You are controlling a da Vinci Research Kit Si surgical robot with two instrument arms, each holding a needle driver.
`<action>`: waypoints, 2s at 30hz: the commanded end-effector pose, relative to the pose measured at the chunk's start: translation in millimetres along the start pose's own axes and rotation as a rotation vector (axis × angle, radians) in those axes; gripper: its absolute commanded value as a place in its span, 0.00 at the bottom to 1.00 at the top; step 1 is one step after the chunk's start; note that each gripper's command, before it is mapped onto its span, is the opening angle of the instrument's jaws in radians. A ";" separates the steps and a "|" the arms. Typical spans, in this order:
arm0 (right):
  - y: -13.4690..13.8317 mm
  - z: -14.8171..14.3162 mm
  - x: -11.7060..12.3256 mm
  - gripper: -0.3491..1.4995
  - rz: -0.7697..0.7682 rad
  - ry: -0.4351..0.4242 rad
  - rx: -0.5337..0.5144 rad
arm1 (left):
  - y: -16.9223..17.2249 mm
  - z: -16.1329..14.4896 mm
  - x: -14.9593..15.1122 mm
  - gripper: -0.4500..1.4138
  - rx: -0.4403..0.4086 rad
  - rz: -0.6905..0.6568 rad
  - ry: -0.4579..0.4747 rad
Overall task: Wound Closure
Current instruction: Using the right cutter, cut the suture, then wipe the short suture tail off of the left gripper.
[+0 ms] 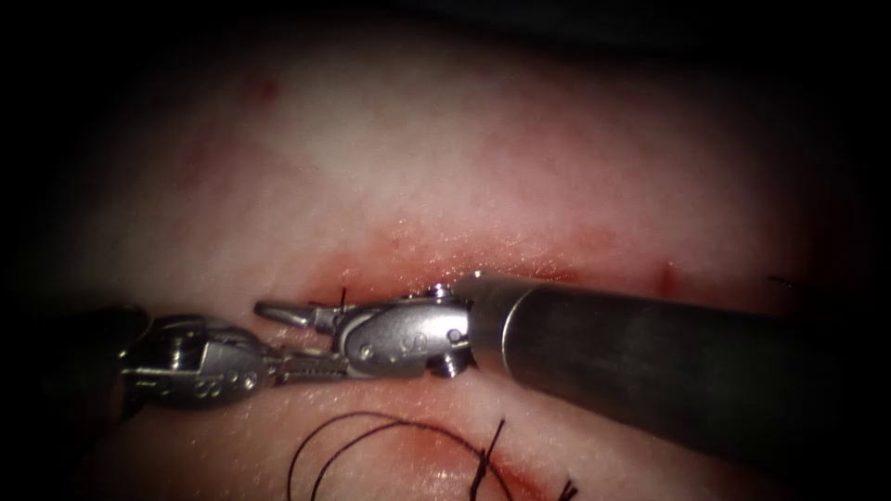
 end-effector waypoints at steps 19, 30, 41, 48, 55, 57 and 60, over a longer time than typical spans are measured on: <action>-0.4 0.7 -0.3 0.99 0.005 0.004 -0.001 | 0.0 0.4 -0.1 0.00 -0.002 0.003 0.007; 1.1 -12.8 -1.2 0.99 0.103 -0.049 -0.032 | -4.6 -7.7 -2.3 0.00 0.106 -0.037 -0.006; 3.9 -17.8 0.0 0.55 0.313 -0.043 -0.023 | -7.8 -6.6 -13.1 0.00 0.137 -0.221 -0.030; 5.4 -19.3 1.3 0.72 0.406 -0.128 -0.139 | -6.3 -3.3 -21.2 0.00 0.112 -0.435 -0.003; 5.0 -20.0 1.6 0.73 0.435 -0.147 -0.168 | -2.9 -1.7 -27.2 0.57 0.094 -0.788 0.000; 5.0 -20.0 1.7 0.73 0.435 -0.147 -0.169 | -1.8 -1.8 -27.9 0.59 0.072 -0.819 -0.019; 4.9 -20.0 1.6 0.73 0.433 -0.148 -0.169 | -1.0 -2.5 -28.4 0.59 0.047 -0.837 -0.040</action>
